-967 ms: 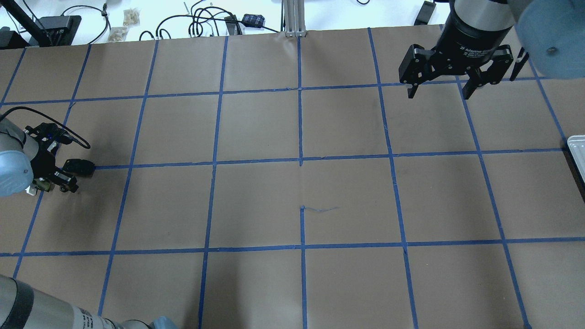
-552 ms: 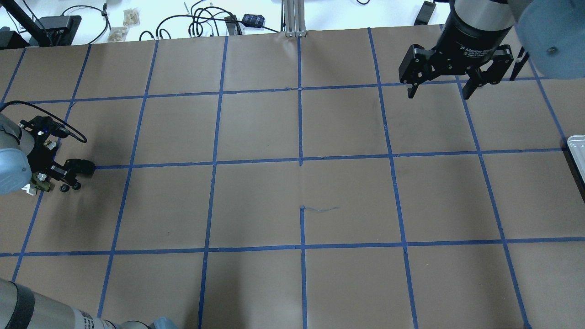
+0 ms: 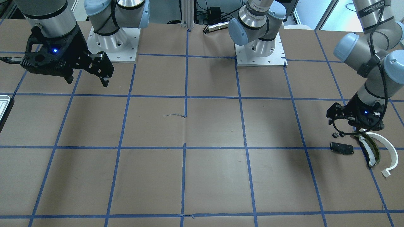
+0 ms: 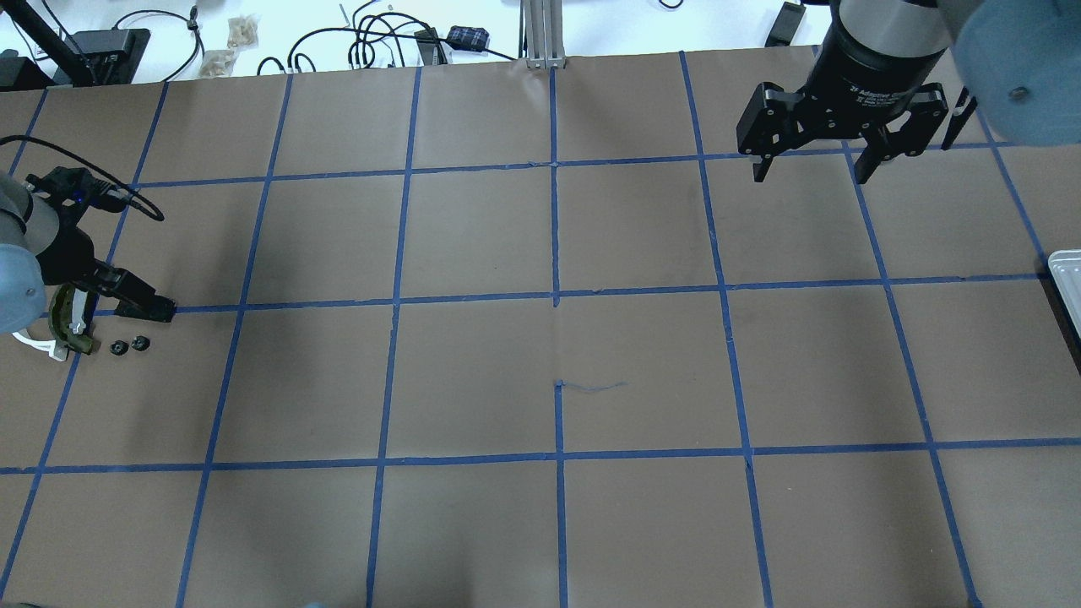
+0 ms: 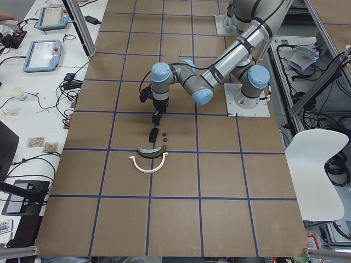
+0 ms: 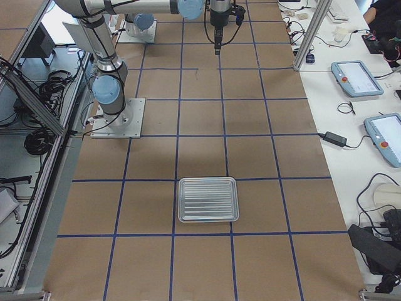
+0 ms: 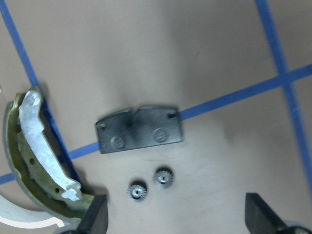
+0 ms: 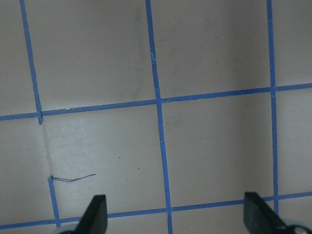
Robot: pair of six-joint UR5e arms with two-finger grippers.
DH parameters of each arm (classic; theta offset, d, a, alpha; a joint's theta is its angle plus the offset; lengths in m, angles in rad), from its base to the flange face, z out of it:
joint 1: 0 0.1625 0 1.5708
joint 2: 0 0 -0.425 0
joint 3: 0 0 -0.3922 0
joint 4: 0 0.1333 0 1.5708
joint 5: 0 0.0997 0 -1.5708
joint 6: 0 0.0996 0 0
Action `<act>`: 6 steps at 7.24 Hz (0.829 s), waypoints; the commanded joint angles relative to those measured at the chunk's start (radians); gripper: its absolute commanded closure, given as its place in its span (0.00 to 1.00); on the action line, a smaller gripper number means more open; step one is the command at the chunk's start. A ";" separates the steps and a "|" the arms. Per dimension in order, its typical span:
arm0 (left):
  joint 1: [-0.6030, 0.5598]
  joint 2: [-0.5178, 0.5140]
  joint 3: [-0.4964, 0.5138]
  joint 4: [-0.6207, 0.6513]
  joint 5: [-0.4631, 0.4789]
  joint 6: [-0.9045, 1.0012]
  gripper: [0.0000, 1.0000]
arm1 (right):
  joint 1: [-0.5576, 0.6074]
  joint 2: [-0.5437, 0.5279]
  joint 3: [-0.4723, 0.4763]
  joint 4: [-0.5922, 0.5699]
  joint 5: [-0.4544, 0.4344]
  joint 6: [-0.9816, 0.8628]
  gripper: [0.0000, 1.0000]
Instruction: Place bearing gear from tray to pile
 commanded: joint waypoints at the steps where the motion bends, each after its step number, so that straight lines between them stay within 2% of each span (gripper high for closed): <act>1: -0.189 0.144 0.070 -0.164 -0.001 -0.282 0.00 | 0.000 -0.001 0.000 0.001 0.000 0.000 0.00; 2: -0.270 0.169 0.196 -0.365 -0.005 -0.482 0.00 | 0.000 -0.001 0.002 0.001 0.000 0.000 0.00; 4: -0.415 0.151 0.454 -0.662 -0.071 -0.747 0.00 | 0.000 -0.001 0.002 0.001 0.000 0.000 0.00; 5: -0.473 0.140 0.510 -0.764 -0.070 -0.815 0.00 | 0.000 -0.001 0.000 0.001 0.000 0.000 0.00; 6: -0.549 0.165 0.486 -0.708 -0.074 -0.831 0.00 | 0.000 -0.001 -0.001 -0.001 0.002 0.000 0.00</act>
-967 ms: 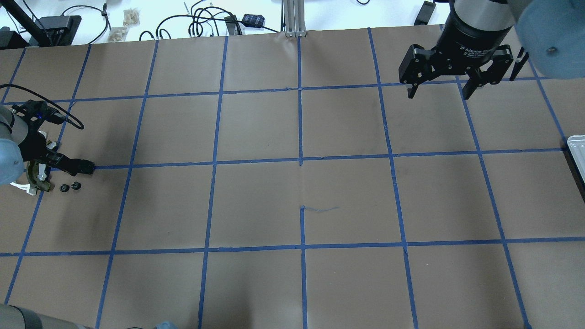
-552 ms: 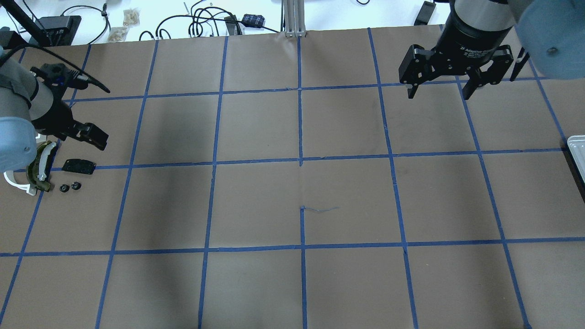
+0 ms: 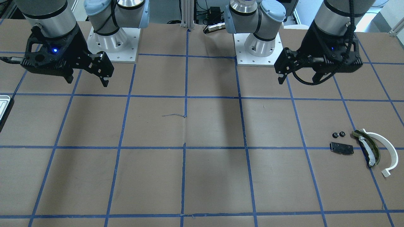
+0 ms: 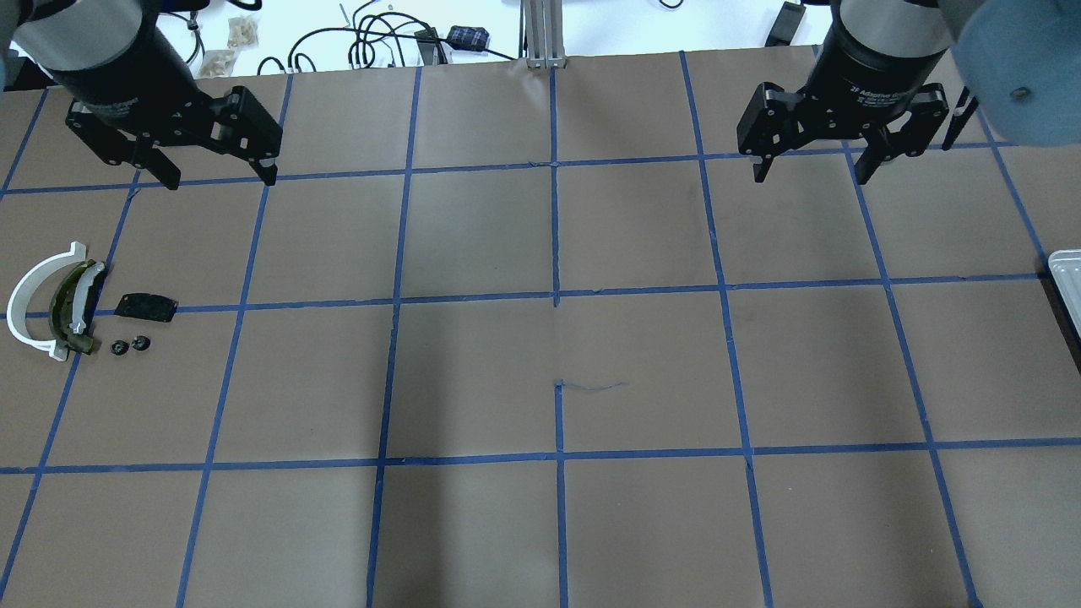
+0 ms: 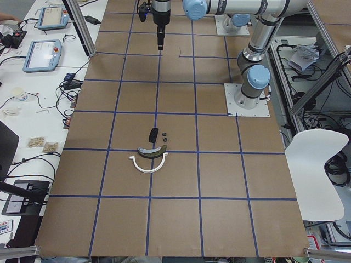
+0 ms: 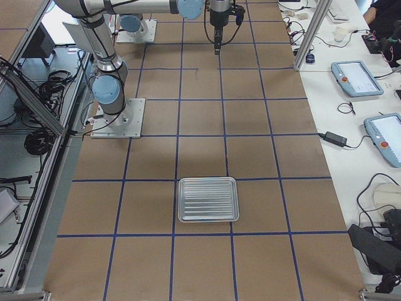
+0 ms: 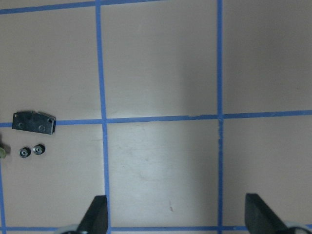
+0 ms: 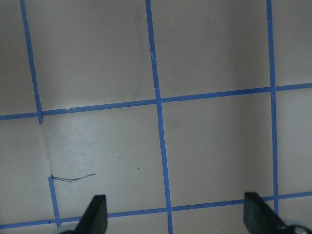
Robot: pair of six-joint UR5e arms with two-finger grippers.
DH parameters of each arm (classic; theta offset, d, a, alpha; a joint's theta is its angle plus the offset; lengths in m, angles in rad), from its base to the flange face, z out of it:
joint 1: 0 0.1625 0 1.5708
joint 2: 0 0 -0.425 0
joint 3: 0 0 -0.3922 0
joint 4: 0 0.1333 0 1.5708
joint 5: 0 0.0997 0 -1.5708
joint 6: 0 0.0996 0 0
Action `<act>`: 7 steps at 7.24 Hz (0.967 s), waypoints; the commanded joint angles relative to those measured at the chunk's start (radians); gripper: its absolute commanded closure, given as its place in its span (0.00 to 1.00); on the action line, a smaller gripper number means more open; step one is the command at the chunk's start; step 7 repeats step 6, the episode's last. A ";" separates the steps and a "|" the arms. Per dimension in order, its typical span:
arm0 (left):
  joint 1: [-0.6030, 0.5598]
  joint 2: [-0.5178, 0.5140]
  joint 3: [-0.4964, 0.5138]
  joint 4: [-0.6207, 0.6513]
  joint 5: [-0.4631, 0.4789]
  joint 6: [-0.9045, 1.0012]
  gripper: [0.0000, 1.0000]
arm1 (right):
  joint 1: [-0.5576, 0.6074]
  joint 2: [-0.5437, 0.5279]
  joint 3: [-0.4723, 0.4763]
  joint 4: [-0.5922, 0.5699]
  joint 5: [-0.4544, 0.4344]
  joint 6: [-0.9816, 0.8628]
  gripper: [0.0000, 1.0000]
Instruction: Place bearing gear from tray to pile
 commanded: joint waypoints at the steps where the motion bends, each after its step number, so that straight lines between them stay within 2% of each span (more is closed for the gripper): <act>1: -0.036 0.024 0.007 -0.007 -0.009 -0.049 0.00 | 0.000 0.000 -0.003 -0.001 0.001 0.005 0.00; 3: -0.007 0.050 -0.025 0.024 0.001 -0.032 0.00 | 0.000 0.000 -0.003 0.000 0.001 0.014 0.00; 7: -0.001 0.033 -0.036 0.018 -0.010 -0.046 0.00 | 0.000 -0.003 0.006 0.000 0.000 -0.002 0.00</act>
